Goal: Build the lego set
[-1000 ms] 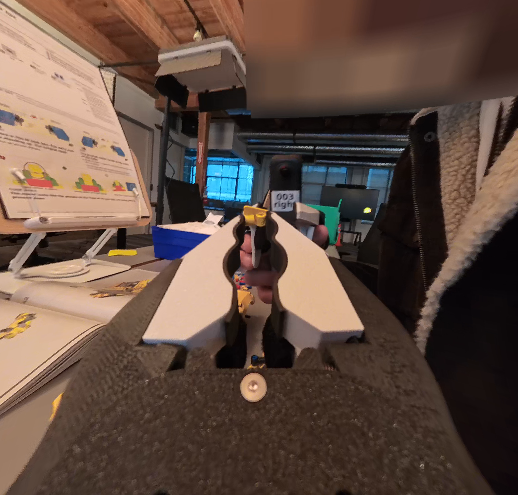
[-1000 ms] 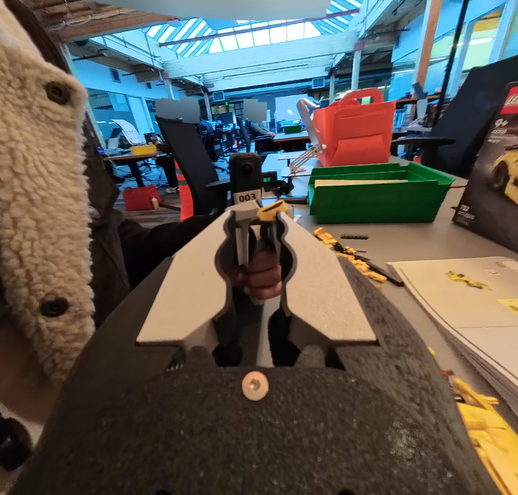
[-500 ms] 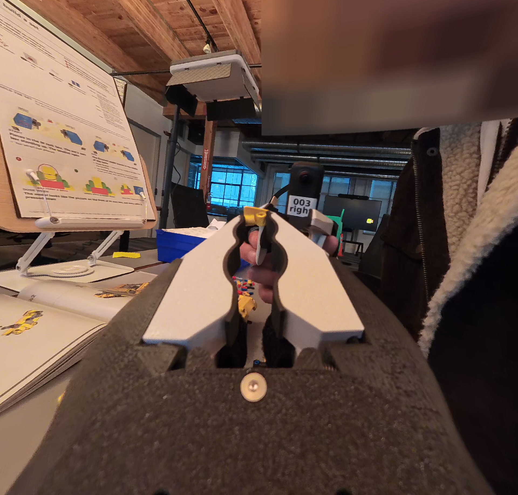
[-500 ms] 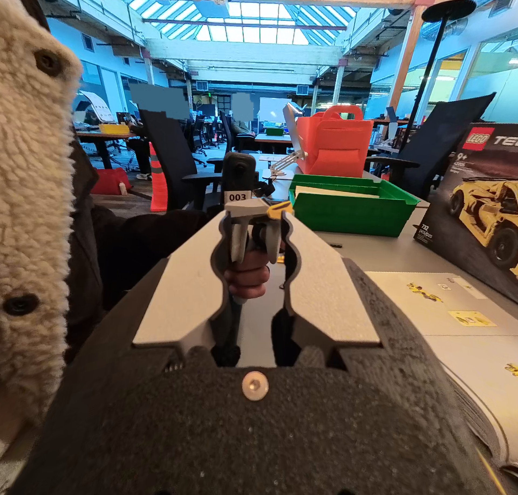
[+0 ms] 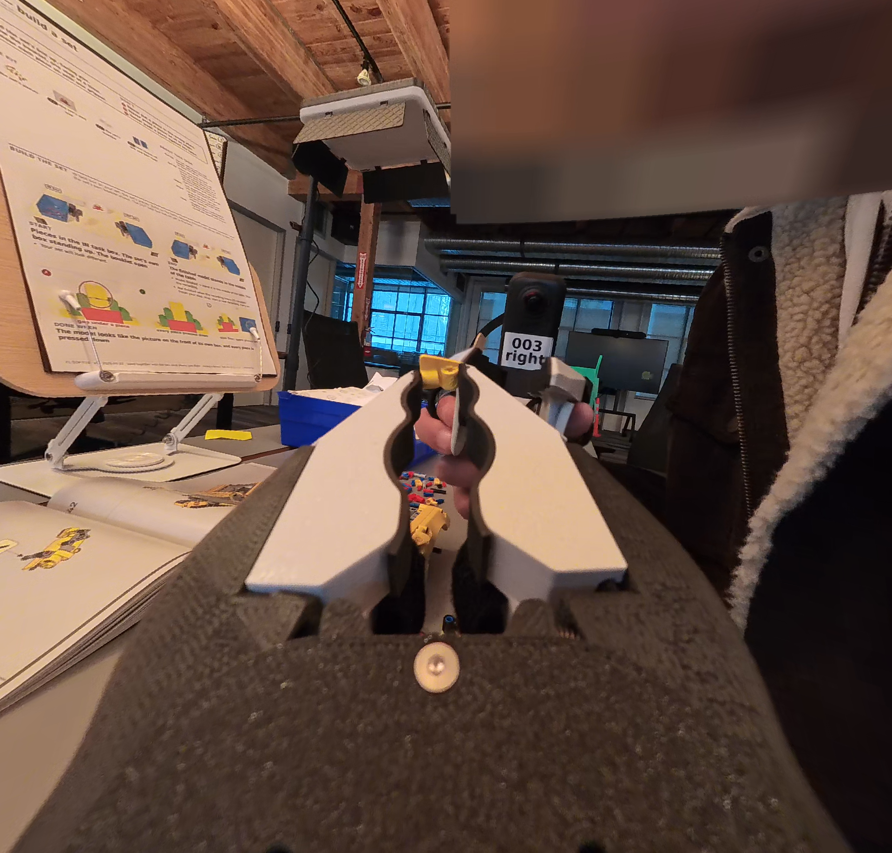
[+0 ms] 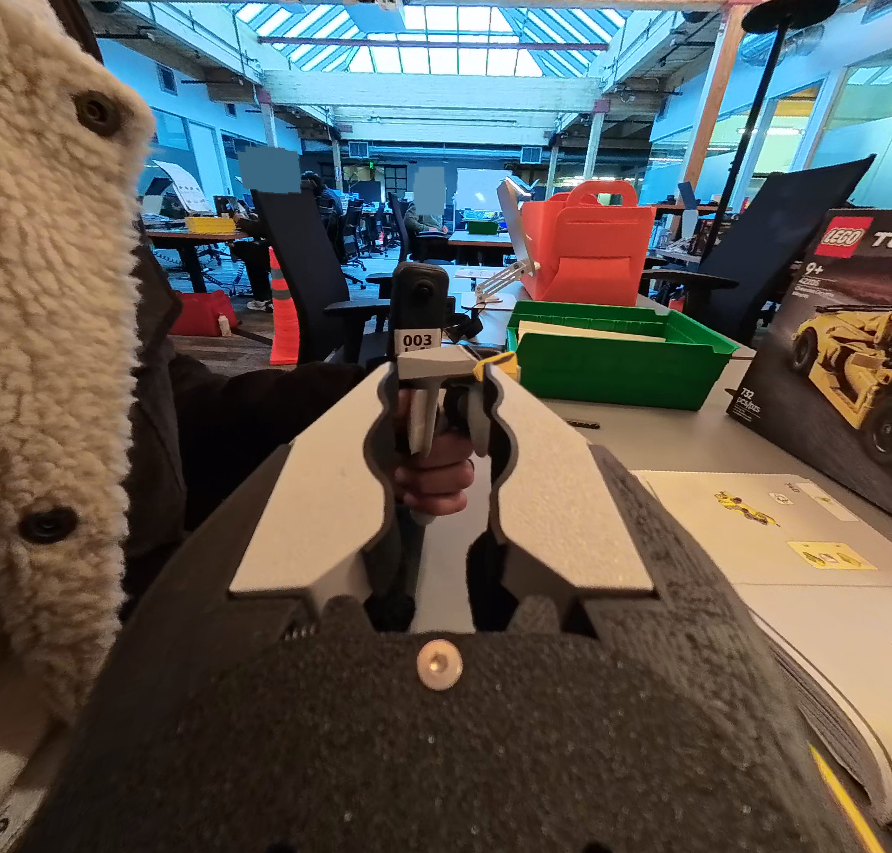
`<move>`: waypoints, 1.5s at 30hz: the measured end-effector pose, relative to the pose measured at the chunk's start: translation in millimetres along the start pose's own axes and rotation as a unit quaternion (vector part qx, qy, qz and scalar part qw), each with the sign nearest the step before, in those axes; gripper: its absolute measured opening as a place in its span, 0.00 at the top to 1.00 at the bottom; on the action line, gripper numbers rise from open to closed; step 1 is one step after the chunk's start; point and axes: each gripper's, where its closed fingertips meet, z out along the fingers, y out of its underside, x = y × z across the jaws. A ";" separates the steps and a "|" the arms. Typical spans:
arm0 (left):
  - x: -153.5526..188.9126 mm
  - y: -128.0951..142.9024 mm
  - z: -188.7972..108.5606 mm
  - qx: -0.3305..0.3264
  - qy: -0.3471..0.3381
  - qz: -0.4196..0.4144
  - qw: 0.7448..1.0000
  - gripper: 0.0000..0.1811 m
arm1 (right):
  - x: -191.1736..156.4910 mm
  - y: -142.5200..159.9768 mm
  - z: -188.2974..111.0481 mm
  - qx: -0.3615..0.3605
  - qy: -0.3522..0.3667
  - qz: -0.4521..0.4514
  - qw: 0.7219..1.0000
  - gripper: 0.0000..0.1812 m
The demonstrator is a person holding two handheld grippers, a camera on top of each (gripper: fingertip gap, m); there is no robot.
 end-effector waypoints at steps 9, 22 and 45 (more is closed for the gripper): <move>-0.5 0.0 -0.5 0.000 -0.002 0.000 1.000 0.92 | -1.2 1.4 1.7 -0.005 -0.001 -0.007 1.000 0.82; -12.1 -35.0 -19.0 0.135 0.014 -0.194 0.972 0.92 | 12.1 -11.5 9.8 0.031 0.124 -0.130 0.983 0.69; -28.6 -0.8 -8.1 0.079 -0.077 -0.206 0.972 0.92 | 9.0 24.6 40.0 -0.077 0.170 -0.227 0.956 0.47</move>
